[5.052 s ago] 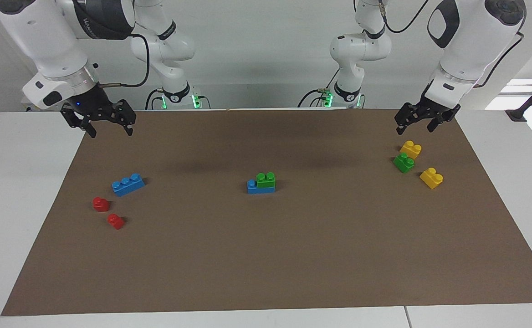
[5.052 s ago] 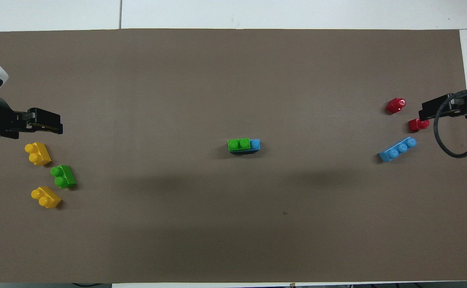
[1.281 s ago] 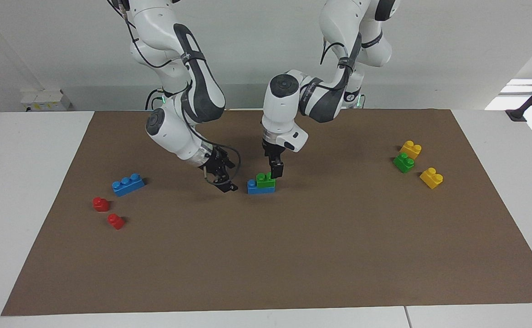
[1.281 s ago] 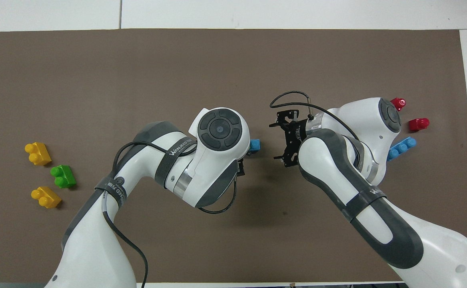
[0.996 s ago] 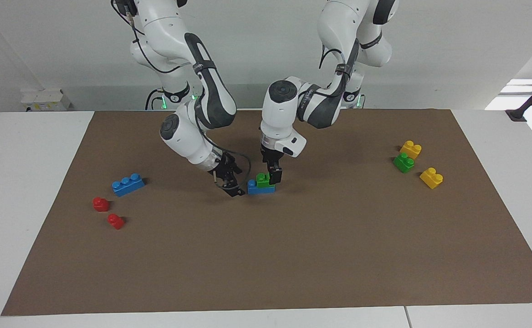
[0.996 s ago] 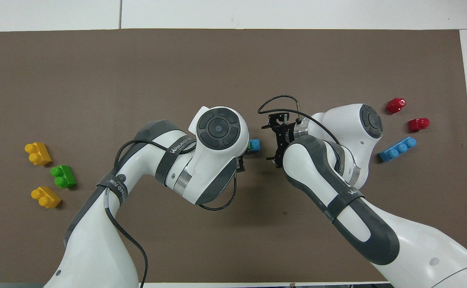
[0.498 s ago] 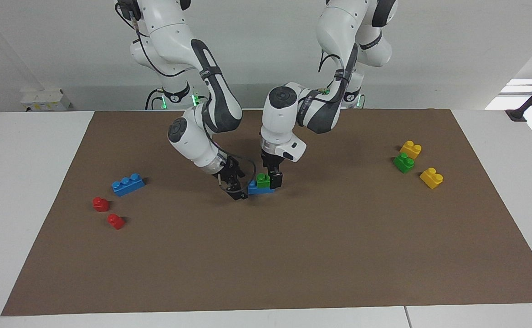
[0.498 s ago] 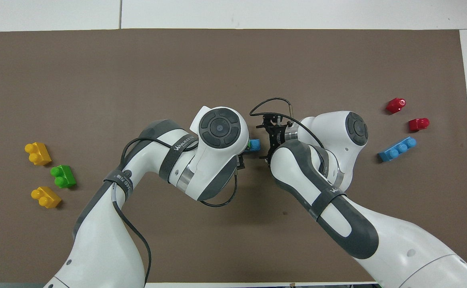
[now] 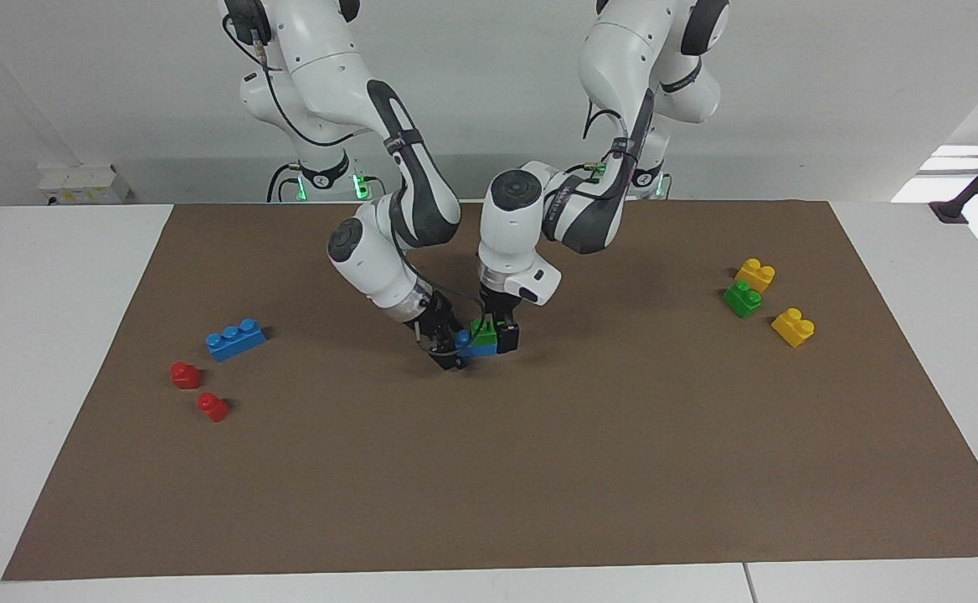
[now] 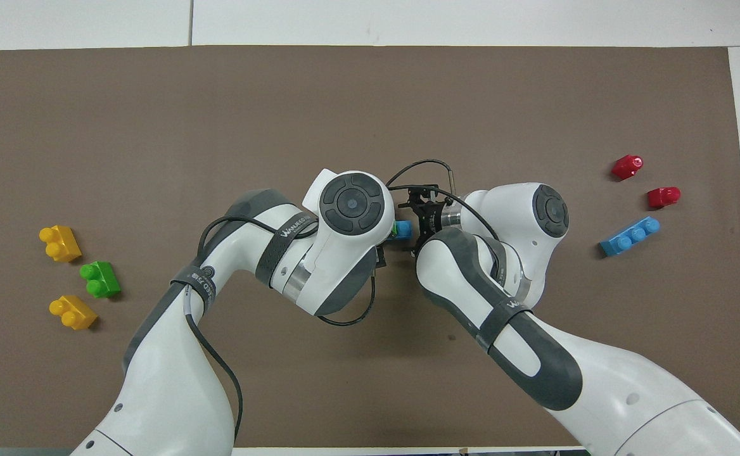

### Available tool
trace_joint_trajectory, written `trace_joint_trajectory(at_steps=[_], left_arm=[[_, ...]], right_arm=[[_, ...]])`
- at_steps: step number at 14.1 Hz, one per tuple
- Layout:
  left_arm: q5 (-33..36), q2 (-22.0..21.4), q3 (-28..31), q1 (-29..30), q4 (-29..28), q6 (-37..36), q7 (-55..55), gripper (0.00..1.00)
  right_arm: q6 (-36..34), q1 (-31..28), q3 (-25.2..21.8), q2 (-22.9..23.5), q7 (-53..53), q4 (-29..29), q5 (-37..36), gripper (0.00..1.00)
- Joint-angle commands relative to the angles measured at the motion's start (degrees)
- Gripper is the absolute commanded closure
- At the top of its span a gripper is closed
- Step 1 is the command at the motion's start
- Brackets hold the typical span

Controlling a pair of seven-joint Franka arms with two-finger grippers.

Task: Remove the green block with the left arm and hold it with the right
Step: 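Grasp the blue end with the right gripper while the left gripper grasps green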

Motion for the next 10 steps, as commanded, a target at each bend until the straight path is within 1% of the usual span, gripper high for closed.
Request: trace_joint_trajectory(at_steps=[1,2,3,4,7,8,10], left_arm=[[1.3,0.0,0.8,-0.7,-0.3,0.4,-1.4,0.00],[1.3,0.0,0.8,-0.7,-0.4,0.4,-1.4,0.00],[1.2,0.0,0.8,-0.7,-0.6,0.4,-1.4,0.00],[1.3,0.0,0.8,-0.7,-0.9,0.5,-1.4,0.00],[1.2,0.0,0.8,-0.7,-1.0,0.6,-1.4,0.00],[1.2,-0.1,0.8,-0.7,-1.1,0.7,-1.4,0.00],[1.2,-0.1,0.8,-0.7,-1.2,0.8,-1.4,0.00]], right_arm=[[1.8,-0.1,0.2,0.4,-1.9,0.1,1.9,0.33],[1.8,-0.1,0.2,0.4,-1.9,0.1,1.9,0.39],[1.8,-0.1,0.2,0.4,-1.9,0.1,1.9,0.48],[1.9,-0.1,0.2,0.4,-1.9,0.1,1.9,0.62],[1.9,-0.1,0.2,0.5,-1.9,0.2,2.3,0.97],[2.0,-0.1,0.2,0.5,-2.0,0.2,3.0,1.00],[2.3,-0.1,0.2,0.5,-2.0,0.1,3.2,1.00]])
